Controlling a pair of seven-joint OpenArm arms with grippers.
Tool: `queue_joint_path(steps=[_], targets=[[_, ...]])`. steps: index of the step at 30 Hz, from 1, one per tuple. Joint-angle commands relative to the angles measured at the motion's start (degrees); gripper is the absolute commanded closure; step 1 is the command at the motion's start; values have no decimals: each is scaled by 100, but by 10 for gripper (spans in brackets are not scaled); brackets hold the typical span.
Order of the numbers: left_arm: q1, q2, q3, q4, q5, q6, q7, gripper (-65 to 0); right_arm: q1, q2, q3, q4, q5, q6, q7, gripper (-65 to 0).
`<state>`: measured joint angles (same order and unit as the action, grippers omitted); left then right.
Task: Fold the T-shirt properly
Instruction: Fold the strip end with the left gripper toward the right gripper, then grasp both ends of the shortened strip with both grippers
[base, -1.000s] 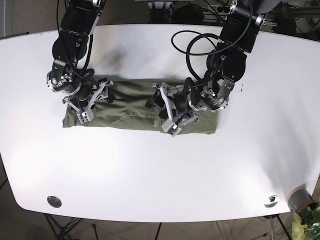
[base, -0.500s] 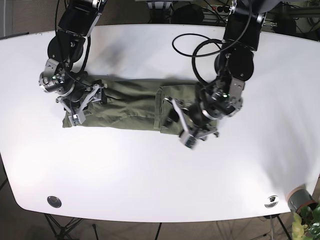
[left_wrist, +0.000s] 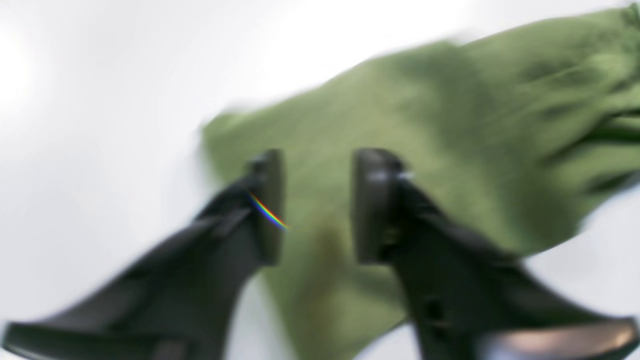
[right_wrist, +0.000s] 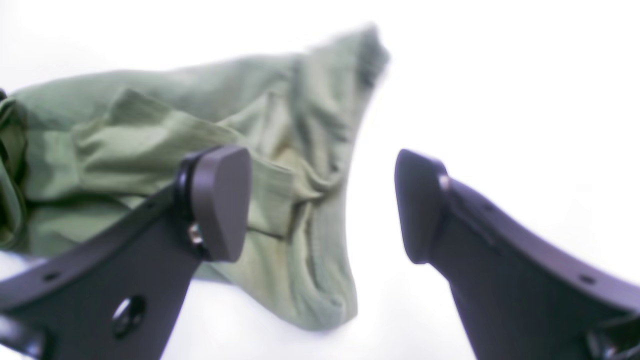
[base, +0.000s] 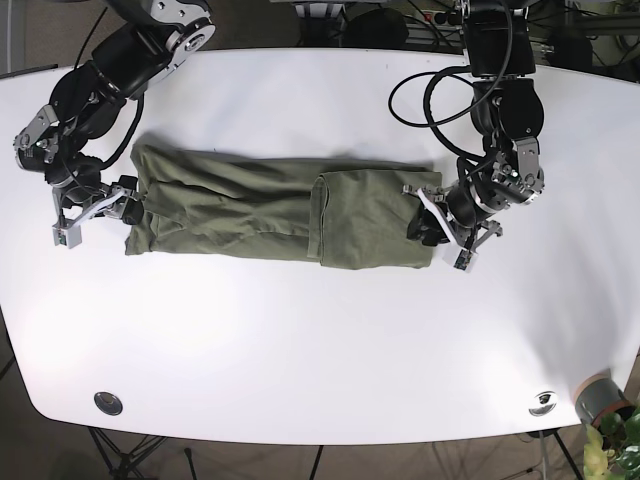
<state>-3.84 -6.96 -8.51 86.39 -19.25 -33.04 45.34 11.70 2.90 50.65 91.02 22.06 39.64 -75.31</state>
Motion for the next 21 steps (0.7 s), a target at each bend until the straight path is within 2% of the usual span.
queue_joint_path(steps=[1, 4, 10, 16, 21], targets=[[-131, -20, 12, -125, -128, -208, -152, -94, 144, 233, 3, -192, 154, 36, 36, -433], [-139, -20, 12, -397, -128, -305, -161, -79, 144, 321, 20, -526, 154, 36, 36, -431], [-298, -29, 12, -916, -102, -314, -161, -78, 100, 277, 20, -957, 198, 36, 45, -426], [-342, -38, 3, -1215, -111, -314, -161, -78, -76, 198, -32, -1309, 928, 36, 124, -425], [-307, -99, 3, -1206, -102, -314, -161, -76, -102, 66, -366, -1335, 1077, 36, 151, -425]])
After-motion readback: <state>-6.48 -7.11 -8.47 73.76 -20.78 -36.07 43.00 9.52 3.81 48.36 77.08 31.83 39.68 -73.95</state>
